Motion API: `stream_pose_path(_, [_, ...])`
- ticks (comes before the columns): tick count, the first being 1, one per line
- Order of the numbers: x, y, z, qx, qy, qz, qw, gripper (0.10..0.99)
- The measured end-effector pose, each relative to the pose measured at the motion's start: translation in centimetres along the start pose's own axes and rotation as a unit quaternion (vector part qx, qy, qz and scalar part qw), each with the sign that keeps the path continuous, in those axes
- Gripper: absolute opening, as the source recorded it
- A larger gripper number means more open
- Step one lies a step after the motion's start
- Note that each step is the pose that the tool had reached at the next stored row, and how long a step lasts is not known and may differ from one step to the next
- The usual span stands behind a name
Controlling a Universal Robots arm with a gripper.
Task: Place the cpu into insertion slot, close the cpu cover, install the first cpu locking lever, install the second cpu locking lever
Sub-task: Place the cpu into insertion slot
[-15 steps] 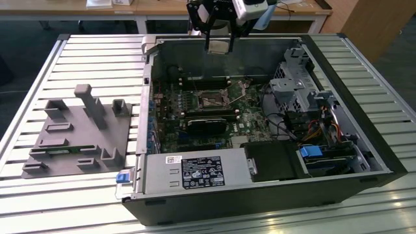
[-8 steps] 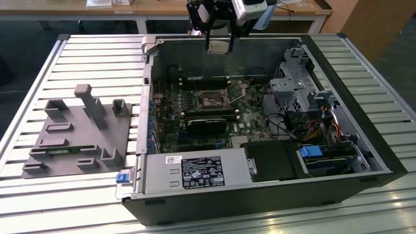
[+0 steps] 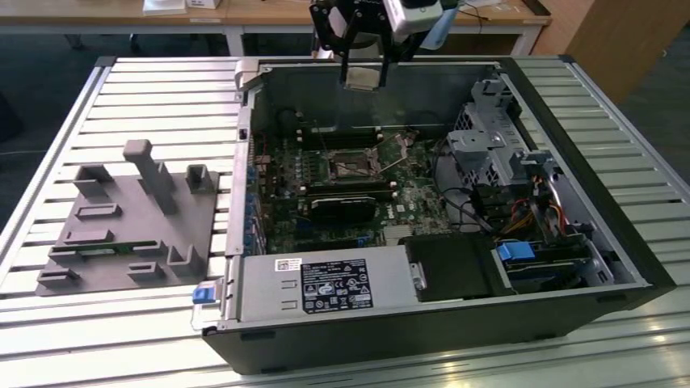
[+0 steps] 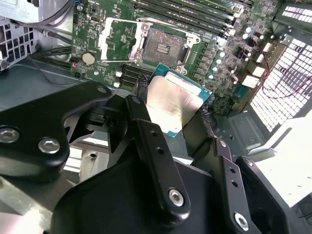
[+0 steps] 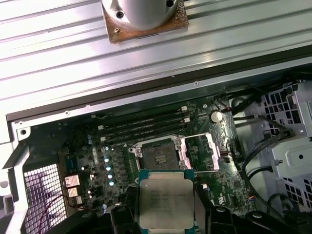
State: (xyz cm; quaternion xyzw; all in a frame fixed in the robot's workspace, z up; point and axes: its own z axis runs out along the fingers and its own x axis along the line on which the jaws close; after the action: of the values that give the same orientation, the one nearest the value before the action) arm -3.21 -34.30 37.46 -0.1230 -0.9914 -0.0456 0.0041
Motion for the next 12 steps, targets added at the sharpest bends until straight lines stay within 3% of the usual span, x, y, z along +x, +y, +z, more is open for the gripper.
stream_pose_path(12, [0.00, 0.00, 0.01, -0.0002, -0.0010, 0.012, 0.9999, 0.537])
